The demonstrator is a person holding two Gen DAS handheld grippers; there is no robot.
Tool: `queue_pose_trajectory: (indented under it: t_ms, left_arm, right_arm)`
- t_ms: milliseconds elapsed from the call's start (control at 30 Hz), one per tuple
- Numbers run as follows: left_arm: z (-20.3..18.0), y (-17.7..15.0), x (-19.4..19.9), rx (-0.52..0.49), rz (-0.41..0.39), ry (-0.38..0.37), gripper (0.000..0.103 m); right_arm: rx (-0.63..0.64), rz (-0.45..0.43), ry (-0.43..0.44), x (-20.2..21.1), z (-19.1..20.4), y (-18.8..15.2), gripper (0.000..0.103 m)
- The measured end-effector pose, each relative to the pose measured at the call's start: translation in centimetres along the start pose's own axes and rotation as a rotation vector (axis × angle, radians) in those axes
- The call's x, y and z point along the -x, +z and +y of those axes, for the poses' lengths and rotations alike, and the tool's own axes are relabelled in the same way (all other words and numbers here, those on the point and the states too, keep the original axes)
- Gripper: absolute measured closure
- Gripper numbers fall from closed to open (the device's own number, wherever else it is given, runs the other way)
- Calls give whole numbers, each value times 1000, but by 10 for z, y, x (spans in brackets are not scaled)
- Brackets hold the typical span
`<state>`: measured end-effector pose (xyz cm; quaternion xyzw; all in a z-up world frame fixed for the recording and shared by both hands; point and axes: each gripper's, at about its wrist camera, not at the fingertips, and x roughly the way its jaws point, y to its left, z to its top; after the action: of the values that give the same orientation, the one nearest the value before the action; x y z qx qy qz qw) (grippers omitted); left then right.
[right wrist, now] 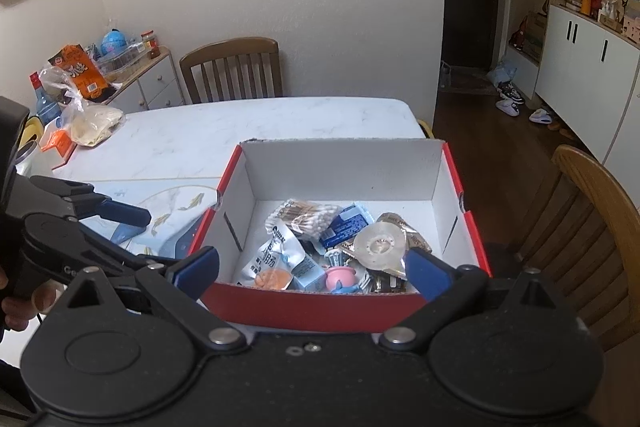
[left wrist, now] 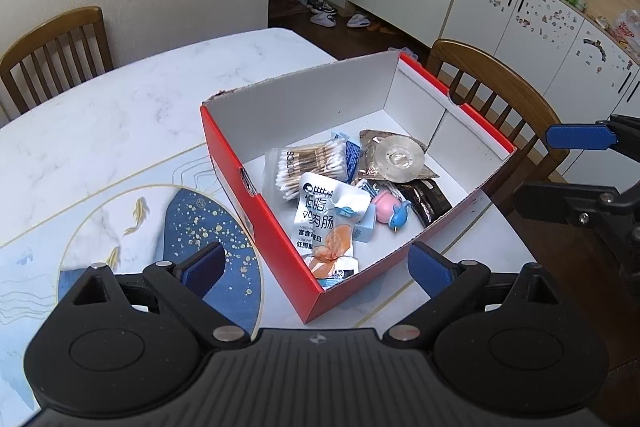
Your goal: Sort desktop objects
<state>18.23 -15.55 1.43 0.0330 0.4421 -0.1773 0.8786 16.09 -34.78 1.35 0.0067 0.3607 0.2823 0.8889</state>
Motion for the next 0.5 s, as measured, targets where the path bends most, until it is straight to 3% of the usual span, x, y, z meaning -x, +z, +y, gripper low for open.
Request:
queue_pose_trajectory:
  t_ms: [500]
  left_arm:
    - [1,3,4,-12,-24,12,5]
  right_arm:
    - [6,-2,-11,3,1,2,3]
